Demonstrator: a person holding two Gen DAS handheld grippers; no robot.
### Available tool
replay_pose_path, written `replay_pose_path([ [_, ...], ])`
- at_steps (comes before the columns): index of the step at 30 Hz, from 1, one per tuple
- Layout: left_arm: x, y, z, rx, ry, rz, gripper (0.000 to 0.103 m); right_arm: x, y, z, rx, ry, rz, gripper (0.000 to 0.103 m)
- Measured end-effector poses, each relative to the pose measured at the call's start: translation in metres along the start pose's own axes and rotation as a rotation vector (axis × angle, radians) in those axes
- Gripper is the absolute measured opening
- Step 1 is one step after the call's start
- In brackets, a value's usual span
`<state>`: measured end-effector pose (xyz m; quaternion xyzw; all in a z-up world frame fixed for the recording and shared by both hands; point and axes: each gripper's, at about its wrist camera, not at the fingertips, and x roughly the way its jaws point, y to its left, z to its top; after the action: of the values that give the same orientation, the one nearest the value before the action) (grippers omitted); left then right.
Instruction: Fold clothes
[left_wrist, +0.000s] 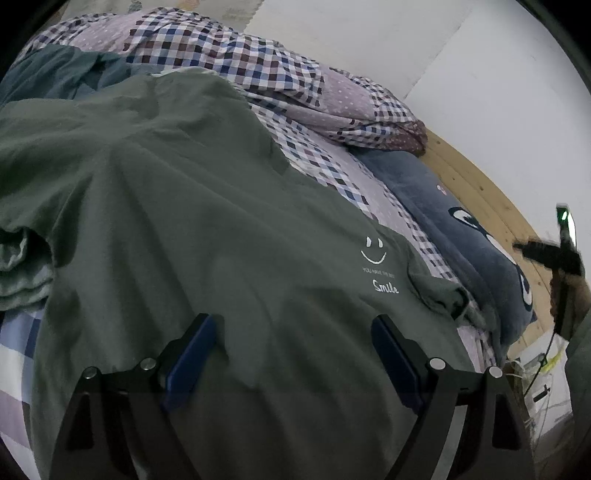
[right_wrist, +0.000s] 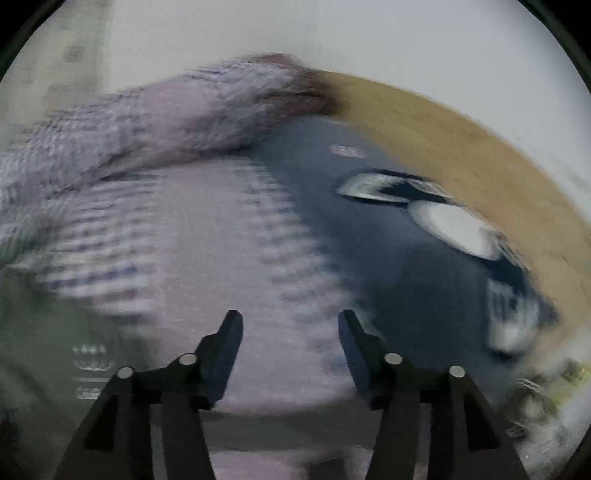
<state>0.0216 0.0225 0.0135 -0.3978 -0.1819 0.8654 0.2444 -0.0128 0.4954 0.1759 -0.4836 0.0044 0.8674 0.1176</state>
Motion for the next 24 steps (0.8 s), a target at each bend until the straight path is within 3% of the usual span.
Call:
replay_pose_path([
  [6,0.0,-0.001,0.001,-0.003,-0.001,0.002,0.089,0.023,0.092,0.032,-0.172,0.0,0.303,0.06],
  [9,-0.002,-0.002,0.002,0.001,-0.005,-0.004,0.089,0.078,0.151,0.038,-0.311,0.119,0.328,0.06],
  [11,-0.005,-0.005,0.006,0.012,-0.025,-0.016,0.089,0.102,0.174,0.039,-0.375,0.161,0.296,0.06],
  [15,-0.021,-0.016,0.016,0.071,-0.105,-0.03,0.089,0.123,0.181,0.041,-0.411,0.18,0.271,0.06],
  [18,-0.026,-0.013,0.02,0.067,-0.121,-0.02,0.089,0.129,0.18,0.04,-0.409,0.187,0.297,0.06],
  [20,-0.028,-0.009,0.022,0.053,-0.124,-0.011,0.089,0.126,0.182,0.036,-0.423,0.185,0.309,0.042],
  [21,-0.029,-0.008,0.023,0.047,-0.126,-0.006,0.089,0.122,0.185,0.033,-0.448,0.178,0.305,0.013],
  [22,-0.03,-0.006,0.024,0.04,-0.127,-0.001,0.089,0.118,0.188,0.029,-0.473,0.17,0.302,0.0],
  [24,-0.032,-0.002,0.026,0.027,-0.131,0.008,0.089,0.103,0.198,0.02,-0.535,0.129,0.28,0.0],
])
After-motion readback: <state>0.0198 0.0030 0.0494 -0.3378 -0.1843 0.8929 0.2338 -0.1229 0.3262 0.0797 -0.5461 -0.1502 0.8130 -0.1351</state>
